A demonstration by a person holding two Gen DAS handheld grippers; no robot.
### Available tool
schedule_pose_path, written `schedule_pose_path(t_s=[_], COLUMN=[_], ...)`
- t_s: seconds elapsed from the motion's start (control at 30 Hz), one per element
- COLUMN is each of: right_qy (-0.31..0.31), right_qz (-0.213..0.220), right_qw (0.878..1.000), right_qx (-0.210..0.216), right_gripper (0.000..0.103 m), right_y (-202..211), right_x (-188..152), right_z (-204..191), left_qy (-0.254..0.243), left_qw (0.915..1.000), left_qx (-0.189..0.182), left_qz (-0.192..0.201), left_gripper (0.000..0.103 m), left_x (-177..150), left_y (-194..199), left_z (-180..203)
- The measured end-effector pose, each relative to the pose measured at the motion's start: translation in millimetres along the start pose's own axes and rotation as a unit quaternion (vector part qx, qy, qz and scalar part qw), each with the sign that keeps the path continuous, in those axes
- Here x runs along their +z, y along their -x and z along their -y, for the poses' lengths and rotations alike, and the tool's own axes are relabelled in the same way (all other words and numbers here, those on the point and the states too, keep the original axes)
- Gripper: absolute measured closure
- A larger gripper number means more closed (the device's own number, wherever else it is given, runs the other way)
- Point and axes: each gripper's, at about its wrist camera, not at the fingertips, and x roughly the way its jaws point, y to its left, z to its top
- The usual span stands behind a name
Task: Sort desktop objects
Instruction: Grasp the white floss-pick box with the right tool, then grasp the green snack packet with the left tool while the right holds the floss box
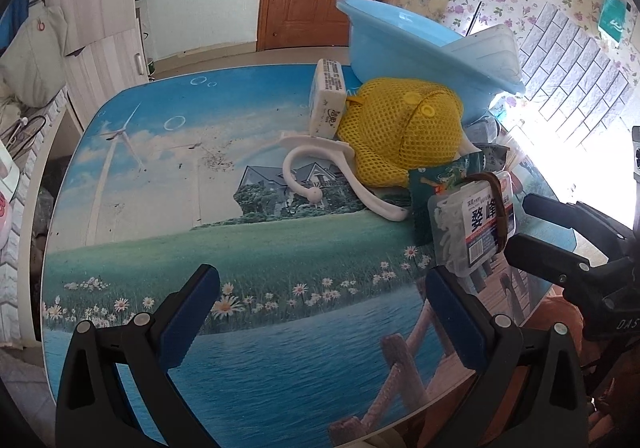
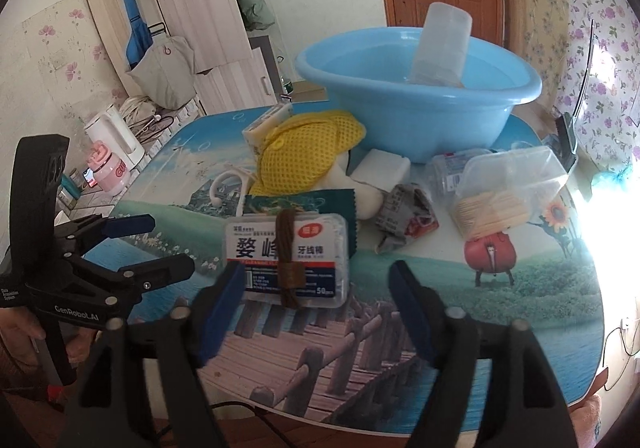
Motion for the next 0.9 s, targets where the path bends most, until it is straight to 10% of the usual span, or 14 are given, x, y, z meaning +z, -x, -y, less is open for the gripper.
schedule_pose_path(t_s=[0.7, 0.9], right_qy=[0.017, -0.003], right_qz=[-0.020, -0.007], right_qw=[0.999, 0.999], right_qx=[-0.018, -0.033], right_gripper=[0.023, 0.039], right_y=[-15.6, 1.8], right_x=[-6.2, -11.7], right_z=[-8.2, 17.2], left_qy=[-0.006, -0.029], left_qw=[1.0000, 0.9994], left_qx=[-0.007, -0.015], left_qz=[0.000, -0.009], left_gripper=[0.000, 0.000], left_x=[1.6, 6.0], left_y=[1.7, -6.3], left_z=[-0.7, 21.9])
